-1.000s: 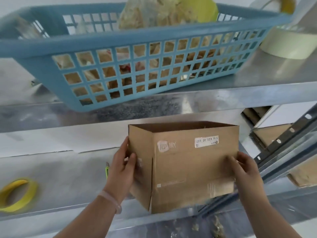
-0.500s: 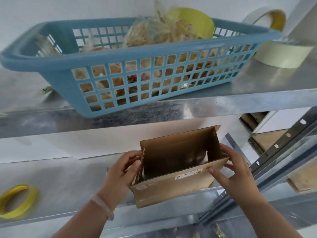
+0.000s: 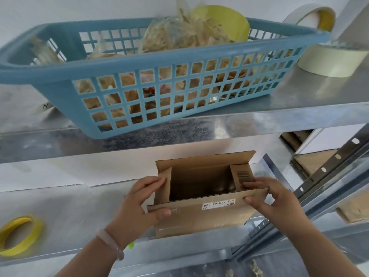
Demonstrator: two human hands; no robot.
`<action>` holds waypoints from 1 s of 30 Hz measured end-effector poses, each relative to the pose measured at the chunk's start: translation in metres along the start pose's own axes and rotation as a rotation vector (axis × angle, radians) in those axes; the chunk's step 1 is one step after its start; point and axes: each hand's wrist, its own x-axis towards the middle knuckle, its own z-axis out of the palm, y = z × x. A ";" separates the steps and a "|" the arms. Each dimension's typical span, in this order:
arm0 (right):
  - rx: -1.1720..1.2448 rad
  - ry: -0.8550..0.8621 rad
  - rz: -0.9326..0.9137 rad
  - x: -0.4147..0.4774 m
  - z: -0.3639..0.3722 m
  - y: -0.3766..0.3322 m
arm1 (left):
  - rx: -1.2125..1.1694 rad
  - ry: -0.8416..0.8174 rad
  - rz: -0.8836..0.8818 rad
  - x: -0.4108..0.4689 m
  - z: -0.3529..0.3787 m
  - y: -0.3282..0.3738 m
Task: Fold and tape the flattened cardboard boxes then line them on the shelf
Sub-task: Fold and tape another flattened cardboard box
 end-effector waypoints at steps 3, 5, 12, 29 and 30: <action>0.047 -0.001 0.041 -0.001 0.000 0.004 | 0.085 0.140 0.050 0.000 0.003 0.009; 0.078 0.011 0.062 -0.001 0.002 0.005 | 0.156 0.102 0.089 0.002 0.007 0.014; 0.051 0.045 0.049 0.007 0.002 0.001 | 0.089 0.117 -0.075 0.000 0.016 0.005; -0.201 -0.052 -0.091 0.017 0.009 0.020 | 0.032 0.147 -0.109 0.006 0.021 0.001; -0.174 -0.033 -0.085 0.012 0.013 0.022 | -0.043 0.148 -0.127 0.004 0.023 0.002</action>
